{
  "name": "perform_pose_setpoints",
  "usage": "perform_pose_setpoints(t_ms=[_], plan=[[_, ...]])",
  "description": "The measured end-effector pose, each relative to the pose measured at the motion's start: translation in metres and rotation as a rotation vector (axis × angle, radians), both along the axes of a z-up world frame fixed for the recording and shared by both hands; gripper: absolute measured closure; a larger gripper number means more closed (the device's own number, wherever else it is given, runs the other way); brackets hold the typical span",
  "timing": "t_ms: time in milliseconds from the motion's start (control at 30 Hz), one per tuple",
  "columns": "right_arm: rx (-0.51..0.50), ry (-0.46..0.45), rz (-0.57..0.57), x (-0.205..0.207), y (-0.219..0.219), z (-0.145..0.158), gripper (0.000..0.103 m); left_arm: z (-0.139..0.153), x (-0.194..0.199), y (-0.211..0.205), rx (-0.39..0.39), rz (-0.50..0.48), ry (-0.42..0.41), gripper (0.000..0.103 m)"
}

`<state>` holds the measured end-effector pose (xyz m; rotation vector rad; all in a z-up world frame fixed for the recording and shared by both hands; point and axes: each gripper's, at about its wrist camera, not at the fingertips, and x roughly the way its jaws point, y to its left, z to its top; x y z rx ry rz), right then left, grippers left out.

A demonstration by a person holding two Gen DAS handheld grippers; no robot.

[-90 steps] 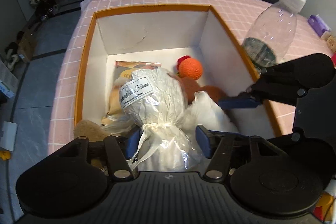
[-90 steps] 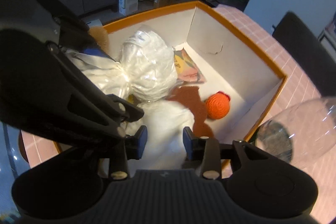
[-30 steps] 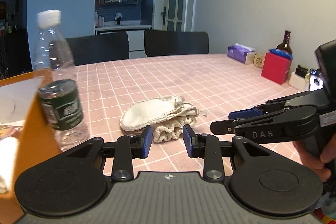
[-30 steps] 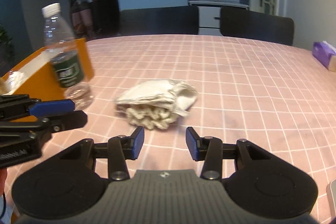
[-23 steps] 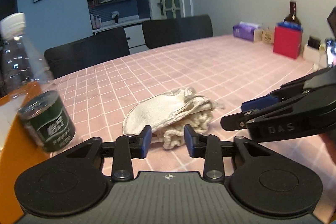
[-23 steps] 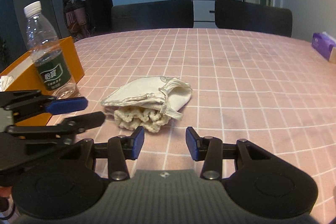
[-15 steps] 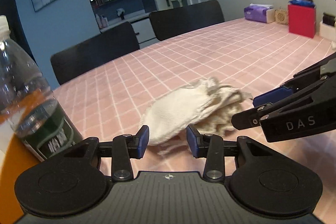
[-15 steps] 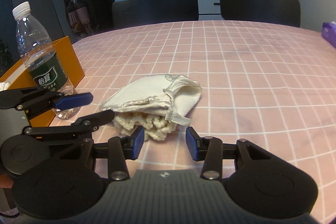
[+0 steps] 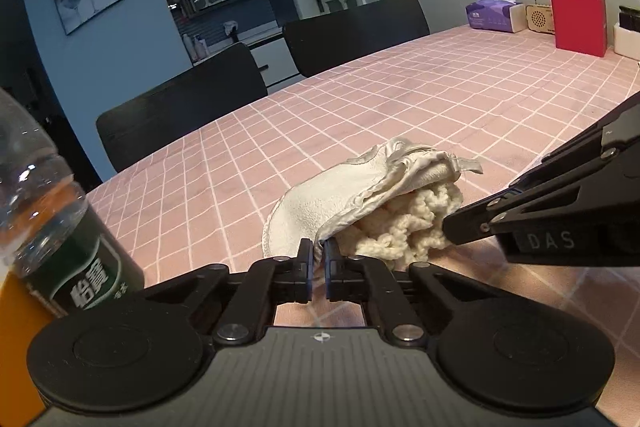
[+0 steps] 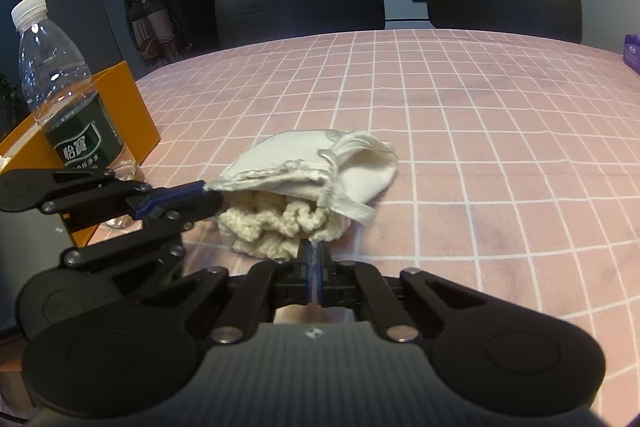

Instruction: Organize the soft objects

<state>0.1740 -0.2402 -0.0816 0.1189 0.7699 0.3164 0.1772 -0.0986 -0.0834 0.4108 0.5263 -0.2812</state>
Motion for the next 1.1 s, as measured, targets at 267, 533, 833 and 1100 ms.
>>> perform_pose_setpoints(t_ms=[267,533,833,1100], plan=[[-0.040,-0.004,0.002,-0.041,-0.008,0.010,0.103,0.010,-0.040,0.009,-0.016,0.044,0.019,0.099],[-0.083,-0.002,-0.010,-0.094,-0.023,0.014,0.103,0.013,-0.085,0.025,-0.045,0.070,0.063,0.099],[-0.148,-0.014,-0.043,-0.133,-0.038,0.020,0.103,0.015,-0.140,0.033,-0.029,0.048,0.107,0.099],[-0.173,-0.021,-0.031,-0.144,-0.033,0.022,0.091,0.015,-0.148,0.050,-0.128,0.060,0.163,0.073]])
